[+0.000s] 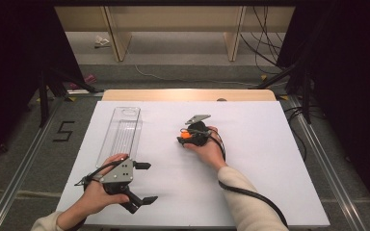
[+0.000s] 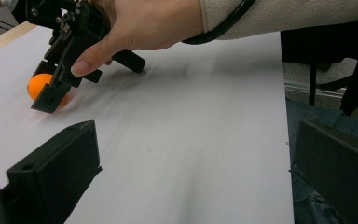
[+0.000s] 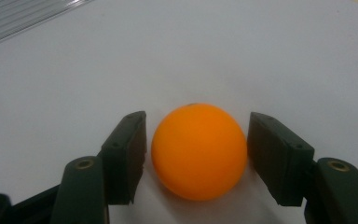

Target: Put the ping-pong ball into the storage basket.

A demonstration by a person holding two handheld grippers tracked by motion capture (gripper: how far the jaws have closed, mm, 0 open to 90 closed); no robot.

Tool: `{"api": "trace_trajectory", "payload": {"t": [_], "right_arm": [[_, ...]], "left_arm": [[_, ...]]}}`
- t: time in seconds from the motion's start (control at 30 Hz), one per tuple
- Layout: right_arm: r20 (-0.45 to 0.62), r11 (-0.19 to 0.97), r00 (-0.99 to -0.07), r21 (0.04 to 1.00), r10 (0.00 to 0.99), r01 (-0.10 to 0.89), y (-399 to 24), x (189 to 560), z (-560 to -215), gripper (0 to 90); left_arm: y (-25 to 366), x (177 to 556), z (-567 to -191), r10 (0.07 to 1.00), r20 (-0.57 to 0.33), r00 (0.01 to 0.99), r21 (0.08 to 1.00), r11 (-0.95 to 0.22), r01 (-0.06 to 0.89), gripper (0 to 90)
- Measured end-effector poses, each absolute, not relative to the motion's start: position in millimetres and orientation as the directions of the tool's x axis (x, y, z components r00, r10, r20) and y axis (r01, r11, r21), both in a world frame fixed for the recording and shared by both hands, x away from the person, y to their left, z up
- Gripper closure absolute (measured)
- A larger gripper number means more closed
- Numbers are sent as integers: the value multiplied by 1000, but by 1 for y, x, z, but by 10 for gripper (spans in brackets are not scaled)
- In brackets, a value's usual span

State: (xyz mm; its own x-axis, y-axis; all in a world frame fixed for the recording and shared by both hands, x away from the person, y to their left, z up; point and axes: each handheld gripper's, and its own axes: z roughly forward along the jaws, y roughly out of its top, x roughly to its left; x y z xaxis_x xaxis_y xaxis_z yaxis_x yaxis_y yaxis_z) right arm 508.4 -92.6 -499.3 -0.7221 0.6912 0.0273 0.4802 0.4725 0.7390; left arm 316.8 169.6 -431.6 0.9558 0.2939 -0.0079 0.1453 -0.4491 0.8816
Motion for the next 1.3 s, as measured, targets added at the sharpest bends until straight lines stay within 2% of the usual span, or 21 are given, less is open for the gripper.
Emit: {"api": "trace_trajectory", "payload": {"t": [0.63,1.3], "right_arm": [[23,473,-722,741,691,477,-95,509,-499,510],[24,466,-723,750,691,470,-98,506,-495,514]], "left_arm": [[169,317,-432,292,-8,957,881,-450,145,7],[170,316,-432,292,-8,956,882,-449,145,7]]}}
